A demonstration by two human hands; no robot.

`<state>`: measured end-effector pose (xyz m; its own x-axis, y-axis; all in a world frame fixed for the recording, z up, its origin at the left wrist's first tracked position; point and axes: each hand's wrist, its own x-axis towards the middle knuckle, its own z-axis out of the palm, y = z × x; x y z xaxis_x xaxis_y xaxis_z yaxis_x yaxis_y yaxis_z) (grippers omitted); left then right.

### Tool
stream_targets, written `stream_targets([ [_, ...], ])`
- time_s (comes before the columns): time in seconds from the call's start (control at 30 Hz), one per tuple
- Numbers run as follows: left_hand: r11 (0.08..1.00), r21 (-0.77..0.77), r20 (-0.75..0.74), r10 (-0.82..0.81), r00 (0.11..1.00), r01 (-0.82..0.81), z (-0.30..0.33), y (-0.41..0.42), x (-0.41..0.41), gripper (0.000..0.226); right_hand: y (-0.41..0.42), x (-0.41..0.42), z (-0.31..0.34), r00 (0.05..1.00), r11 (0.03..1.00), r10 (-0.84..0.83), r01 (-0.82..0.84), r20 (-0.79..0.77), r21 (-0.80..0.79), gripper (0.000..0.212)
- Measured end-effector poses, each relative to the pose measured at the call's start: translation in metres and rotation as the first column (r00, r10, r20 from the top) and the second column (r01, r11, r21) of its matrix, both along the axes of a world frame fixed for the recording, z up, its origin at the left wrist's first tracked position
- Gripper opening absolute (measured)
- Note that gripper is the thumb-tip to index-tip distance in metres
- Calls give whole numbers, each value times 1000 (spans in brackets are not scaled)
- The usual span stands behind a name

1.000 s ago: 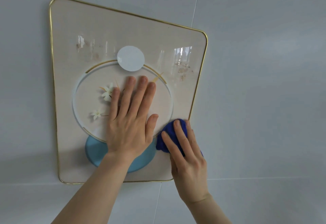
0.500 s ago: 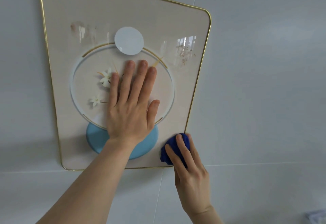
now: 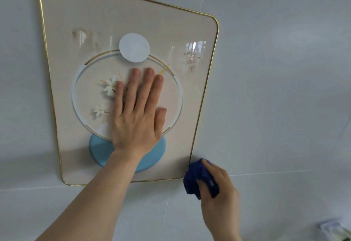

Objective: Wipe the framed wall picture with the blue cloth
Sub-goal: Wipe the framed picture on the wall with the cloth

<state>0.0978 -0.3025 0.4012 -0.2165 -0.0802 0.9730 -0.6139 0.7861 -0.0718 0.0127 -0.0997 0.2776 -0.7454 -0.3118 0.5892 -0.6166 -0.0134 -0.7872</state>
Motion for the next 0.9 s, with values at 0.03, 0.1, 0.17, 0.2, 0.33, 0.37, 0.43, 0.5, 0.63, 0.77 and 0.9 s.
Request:
stream_targets([
  [0.03,1000,-1,-5,-3,1000,3,0,0,0,64,2,6,20,984,994,99,-91,147,-59,33],
  [0.1,1000,-4,-13,-5,1000,5,0,1,-1,63,7,11,59,943,980,173,-137,286,-142,20],
  [0.17,1000,-2,-10,1,1000,-1,0,1,-1,63,8,8,91,943,974,124,-56,310,-221,22],
  [0.2,1000,-3,-8,4,1000,-4,0,0,-1,64,7,7,108,945,965,128,-49,300,-258,20],
  [0.33,1000,-6,-4,21,1000,-21,1,0,-1,63,-3,4,171,989,936,85,-36,123,-350,17],
  [0.37,1000,-5,-4,18,1000,-18,1,0,-1,63,-7,5,188,997,928,52,-29,54,-371,21],
  [0.43,1000,-1,-1,12,1000,-12,2,1,0,63,-16,6,215,996,907,-15,-23,-88,-420,32],
  [0.5,1000,2,2,11,1000,-11,2,1,0,62,-29,10,234,969,888,-95,-21,-227,-460,42],
  [0.63,1000,-2,-4,5,1000,-5,2,2,1,63,-55,15,265,846,893,-213,-34,-489,-449,48],
  [0.77,1000,-14,-20,3,1000,-4,2,2,1,63,-85,3,271,664,962,-233,50,-710,-268,47],
  [0.9,1000,-20,-27,11,1000,-12,1,1,0,63,-101,-11,258,516,971,-236,165,-823,-175,48],
])
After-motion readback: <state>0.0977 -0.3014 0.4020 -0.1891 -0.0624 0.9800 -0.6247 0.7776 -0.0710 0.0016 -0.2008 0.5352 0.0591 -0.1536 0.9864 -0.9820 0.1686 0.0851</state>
